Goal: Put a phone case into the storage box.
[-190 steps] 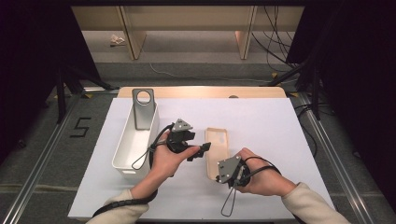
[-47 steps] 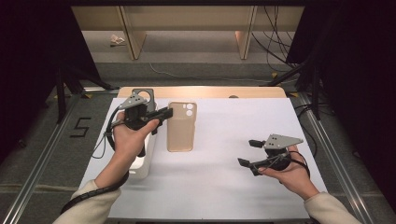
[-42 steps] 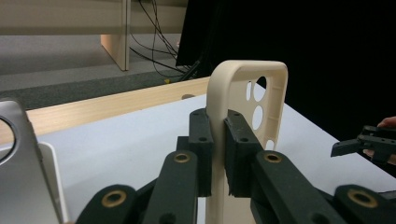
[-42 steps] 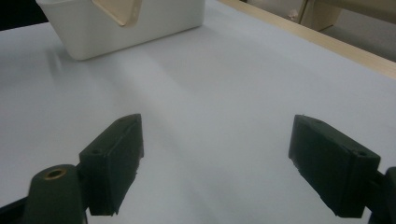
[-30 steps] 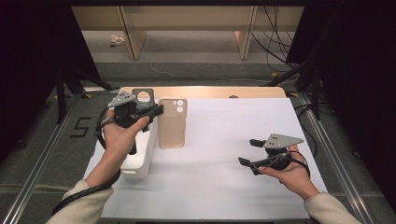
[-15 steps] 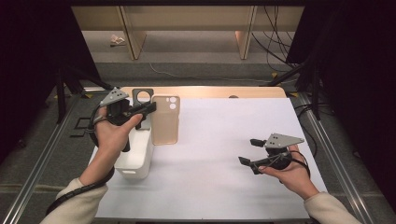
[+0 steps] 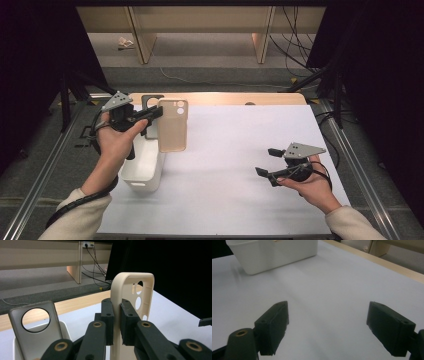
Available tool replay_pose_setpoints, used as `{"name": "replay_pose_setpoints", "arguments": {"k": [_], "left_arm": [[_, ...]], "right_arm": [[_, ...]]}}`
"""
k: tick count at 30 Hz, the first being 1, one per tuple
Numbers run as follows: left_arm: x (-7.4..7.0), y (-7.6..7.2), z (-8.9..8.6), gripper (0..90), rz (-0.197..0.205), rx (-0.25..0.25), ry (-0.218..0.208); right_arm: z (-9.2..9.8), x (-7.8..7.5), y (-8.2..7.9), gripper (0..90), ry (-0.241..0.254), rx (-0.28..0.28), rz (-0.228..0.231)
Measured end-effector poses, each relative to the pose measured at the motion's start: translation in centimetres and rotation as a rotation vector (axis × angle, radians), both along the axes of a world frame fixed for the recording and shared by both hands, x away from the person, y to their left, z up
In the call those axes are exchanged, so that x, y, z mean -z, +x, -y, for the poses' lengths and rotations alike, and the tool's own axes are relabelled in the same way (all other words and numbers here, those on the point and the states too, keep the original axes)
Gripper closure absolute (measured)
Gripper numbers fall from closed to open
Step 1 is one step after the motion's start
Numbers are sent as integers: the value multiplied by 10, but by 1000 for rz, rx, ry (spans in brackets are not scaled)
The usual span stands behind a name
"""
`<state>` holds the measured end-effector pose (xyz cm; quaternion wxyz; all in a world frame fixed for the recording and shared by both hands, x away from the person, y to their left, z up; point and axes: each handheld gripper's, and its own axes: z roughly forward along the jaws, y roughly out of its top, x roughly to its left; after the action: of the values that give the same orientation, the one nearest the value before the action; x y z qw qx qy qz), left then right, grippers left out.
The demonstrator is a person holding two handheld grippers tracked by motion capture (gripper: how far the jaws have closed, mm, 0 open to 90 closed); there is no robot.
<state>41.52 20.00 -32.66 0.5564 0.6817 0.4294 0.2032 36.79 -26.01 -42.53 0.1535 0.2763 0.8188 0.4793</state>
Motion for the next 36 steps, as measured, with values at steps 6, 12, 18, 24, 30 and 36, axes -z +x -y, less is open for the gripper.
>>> {"name": "replay_pose_setpoints", "arguments": {"k": [6,12,18,24,30,36], "left_arm": [[1,3,-4,824,4,-3,4],[3,6,-8,824,-1,-12,8],[4,8,-12,824,-1,-16,6],[4,10,-16,824,1,-21,7],[4,12,-22,824,-1,-36,1],[3,19,-31,824,-3,-48,3]], "right_arm": [[0,0,0,191,1,1,-1],[0,0,0,191,3,4,-2],[0,0,0,191,3,5,-1],[0,1,0,191,-1,4,-4],[0,1,0,191,-1,5,-4],[0,1,0,191,-1,4,-6]]}}
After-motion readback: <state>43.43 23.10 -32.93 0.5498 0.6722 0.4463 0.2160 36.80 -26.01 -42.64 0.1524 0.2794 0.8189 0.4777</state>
